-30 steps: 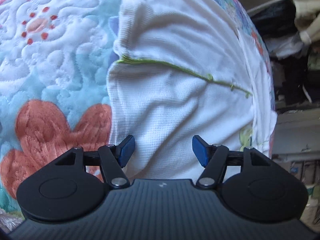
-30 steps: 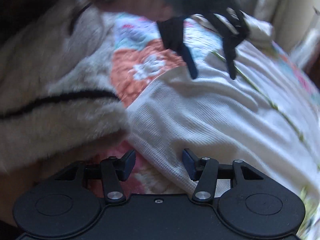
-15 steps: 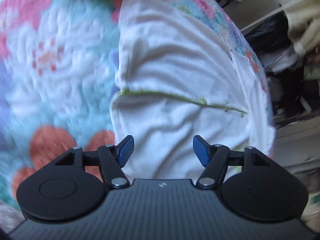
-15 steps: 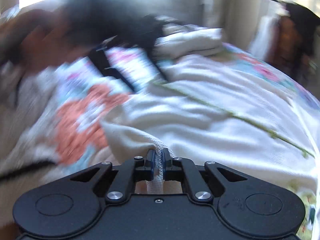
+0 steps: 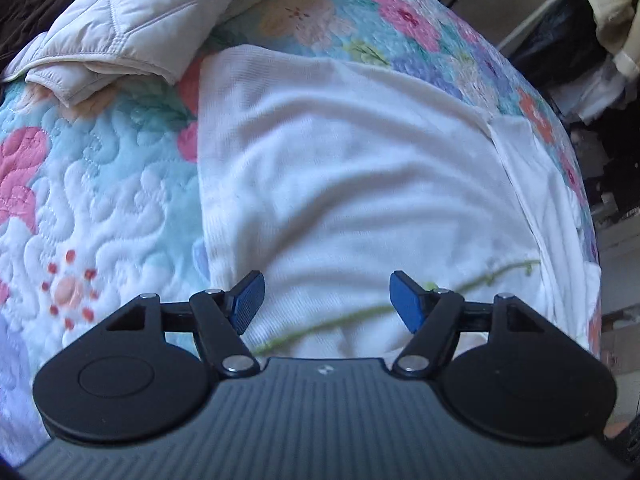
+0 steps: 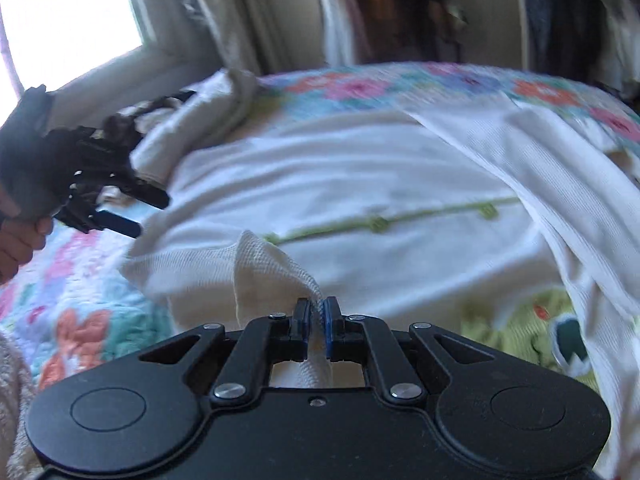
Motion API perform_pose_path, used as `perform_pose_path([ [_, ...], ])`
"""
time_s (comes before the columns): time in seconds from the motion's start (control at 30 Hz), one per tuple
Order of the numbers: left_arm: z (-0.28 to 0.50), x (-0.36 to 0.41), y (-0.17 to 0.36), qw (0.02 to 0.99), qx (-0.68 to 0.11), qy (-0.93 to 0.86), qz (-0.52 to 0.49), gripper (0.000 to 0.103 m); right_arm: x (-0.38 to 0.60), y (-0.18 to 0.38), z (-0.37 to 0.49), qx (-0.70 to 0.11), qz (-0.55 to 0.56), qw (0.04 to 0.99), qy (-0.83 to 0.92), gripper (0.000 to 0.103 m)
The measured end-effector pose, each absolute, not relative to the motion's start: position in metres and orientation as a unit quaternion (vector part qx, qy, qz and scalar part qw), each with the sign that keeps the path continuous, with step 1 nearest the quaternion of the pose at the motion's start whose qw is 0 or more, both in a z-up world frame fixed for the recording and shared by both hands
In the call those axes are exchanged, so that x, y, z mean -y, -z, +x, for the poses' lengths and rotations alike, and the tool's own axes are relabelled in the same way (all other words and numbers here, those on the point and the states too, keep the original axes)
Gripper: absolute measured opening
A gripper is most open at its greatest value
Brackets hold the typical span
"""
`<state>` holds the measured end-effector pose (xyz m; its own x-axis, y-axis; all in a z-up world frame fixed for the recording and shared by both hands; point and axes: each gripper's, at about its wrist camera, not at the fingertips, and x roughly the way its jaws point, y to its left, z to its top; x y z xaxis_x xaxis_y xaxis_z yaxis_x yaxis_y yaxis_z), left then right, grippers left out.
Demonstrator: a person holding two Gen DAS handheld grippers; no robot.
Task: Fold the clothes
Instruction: 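Grasp the sack's hem with the left gripper while the right gripper grasps the hem corner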
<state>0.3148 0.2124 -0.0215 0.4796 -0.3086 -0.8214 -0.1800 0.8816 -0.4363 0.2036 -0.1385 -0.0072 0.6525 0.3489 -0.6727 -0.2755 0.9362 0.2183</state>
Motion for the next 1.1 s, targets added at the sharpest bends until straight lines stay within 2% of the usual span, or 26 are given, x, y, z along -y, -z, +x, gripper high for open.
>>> perform_pose_path([
  [0.1, 0.311, -0.226, 0.04, 0.818, -0.509, 0.061, -0.261, 0.069, 0.14, 0.012, 0.206, -0.404, 0.053, 0.9, -0.157, 0.007],
  [0.23, 0.312, -0.244, 0.035, 0.822, -0.487, 0.077, -0.286, 0.069, 0.137, 0.009, 0.209, -0.416, 0.057, 0.889, -0.182, 0.008],
  [0.4, 0.318, -0.273, 0.043, 0.832, -0.475, -0.009, -0.286, 0.072, 0.129, 0.007, 0.208, -0.404, 0.029, 0.899, -0.166, 0.008],
  [0.57, 0.331, -0.286, 0.058, 0.826, -0.462, -0.005, -0.323, 0.072, 0.124, 0.006, 0.21, -0.377, 0.007, 0.918, -0.127, 0.008],
  [0.63, 0.34, -0.279, 0.057, 0.836, -0.443, 0.016, -0.324, 0.069, 0.124, 0.007, 0.213, -0.382, 0.008, 0.916, -0.124, 0.008],
  [0.67, 0.345, -0.27, 0.056, 0.838, -0.445, 0.031, -0.314, 0.059, 0.124, 0.007, 0.215, -0.386, 0.006, 0.914, -0.125, 0.008],
  [0.7, 0.35, -0.259, 0.055, 0.84, -0.448, 0.046, -0.303, 0.023, 0.124, 0.008, 0.215, -0.388, 0.003, 0.913, -0.126, 0.008],
  [0.73, 0.352, -0.248, 0.054, 0.846, -0.448, 0.057, -0.284, 0.005, 0.124, 0.009, 0.215, -0.391, 0.001, 0.912, -0.127, 0.008],
  [0.87, 0.35, -0.214, 0.033, 0.885, -0.423, 0.064, -0.181, 0.005, 0.124, 0.007, 0.209, -0.402, -0.007, 0.906, -0.133, 0.01],
  [1.0, 0.346, -0.227, 0.022, 0.872, -0.402, 0.109, -0.256, 0.005, 0.122, -0.001, 0.195, -0.378, -0.016, 0.91, -0.171, 0.016],
  [1.1, 0.347, -0.233, 0.031, 0.868, -0.411, 0.097, -0.263, 0.005, 0.112, -0.006, 0.186, -0.355, -0.045, 0.914, -0.193, 0.036],
])
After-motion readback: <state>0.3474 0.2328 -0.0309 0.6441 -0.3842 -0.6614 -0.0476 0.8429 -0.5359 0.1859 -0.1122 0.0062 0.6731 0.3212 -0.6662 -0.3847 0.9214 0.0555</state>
